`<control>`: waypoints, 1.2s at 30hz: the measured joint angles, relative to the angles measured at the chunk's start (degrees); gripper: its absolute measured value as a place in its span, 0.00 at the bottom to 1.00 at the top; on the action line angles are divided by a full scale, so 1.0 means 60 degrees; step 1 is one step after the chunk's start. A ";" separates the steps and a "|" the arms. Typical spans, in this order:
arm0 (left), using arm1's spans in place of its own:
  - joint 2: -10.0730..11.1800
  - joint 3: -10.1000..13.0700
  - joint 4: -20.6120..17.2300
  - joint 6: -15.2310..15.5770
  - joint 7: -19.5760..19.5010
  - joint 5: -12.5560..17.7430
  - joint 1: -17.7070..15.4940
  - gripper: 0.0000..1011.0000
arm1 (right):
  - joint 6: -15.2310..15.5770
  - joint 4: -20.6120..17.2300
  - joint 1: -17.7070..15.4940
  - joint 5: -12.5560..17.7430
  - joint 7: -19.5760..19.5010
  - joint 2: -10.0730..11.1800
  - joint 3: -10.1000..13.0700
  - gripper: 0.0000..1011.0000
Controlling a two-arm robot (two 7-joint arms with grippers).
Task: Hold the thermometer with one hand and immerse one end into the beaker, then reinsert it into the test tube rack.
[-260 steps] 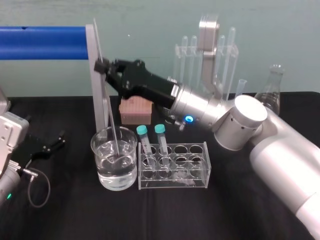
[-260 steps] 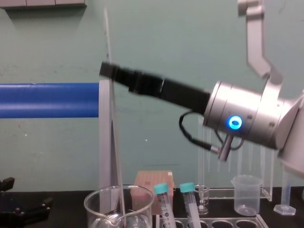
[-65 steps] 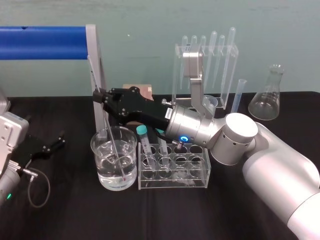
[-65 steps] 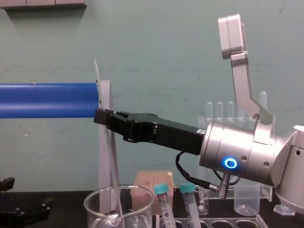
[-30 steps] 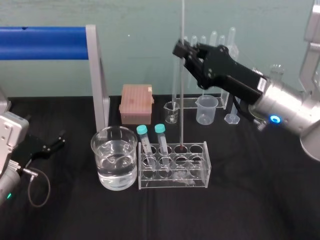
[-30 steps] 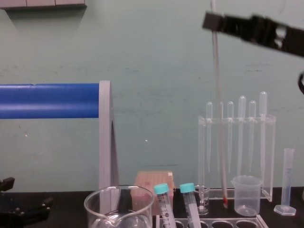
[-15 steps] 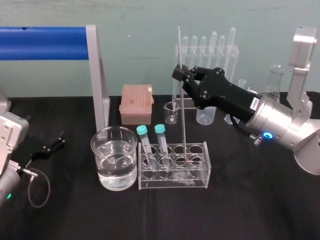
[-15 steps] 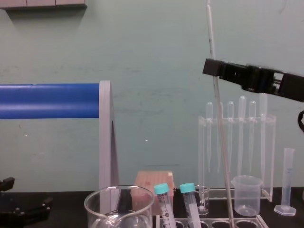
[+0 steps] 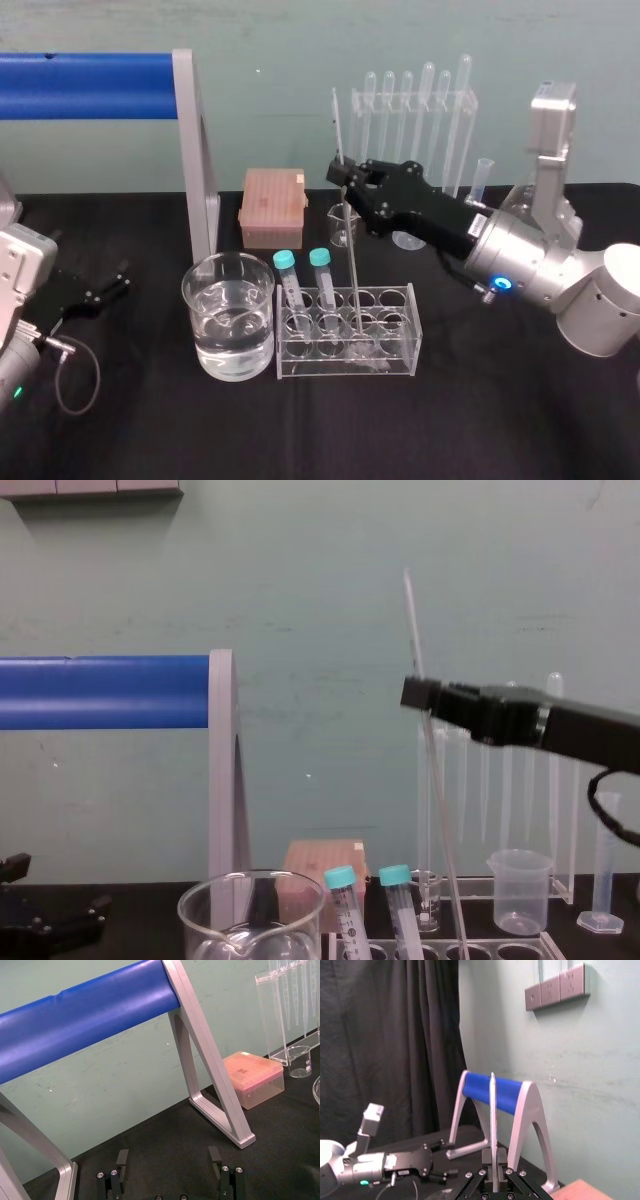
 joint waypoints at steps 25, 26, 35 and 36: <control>0.0000 0.0000 0.0000 0.0000 0.0000 0.0000 0.0000 1.00 | 0.0234 0.0957 0.0363 -0.0472 0.0192 -0.0424 -0.0310 0.05; 0.0000 0.0000 0.0000 0.0000 0.0000 0.0000 0.0000 1.00 | 0.0233 0.0957 0.0363 -0.0471 0.0192 -0.0424 -0.0310 0.06; 0.0000 0.0000 0.0000 0.0000 0.0000 0.0000 0.0000 1.00 | 0.0235 0.0957 0.0359 -0.0451 0.0190 -0.0418 -0.0308 0.21; 0.0000 0.0000 0.0000 0.0000 0.0000 0.0000 0.0000 1.00 | 0.0236 0.0957 0.0358 -0.0448 0.0189 -0.0418 -0.0307 0.25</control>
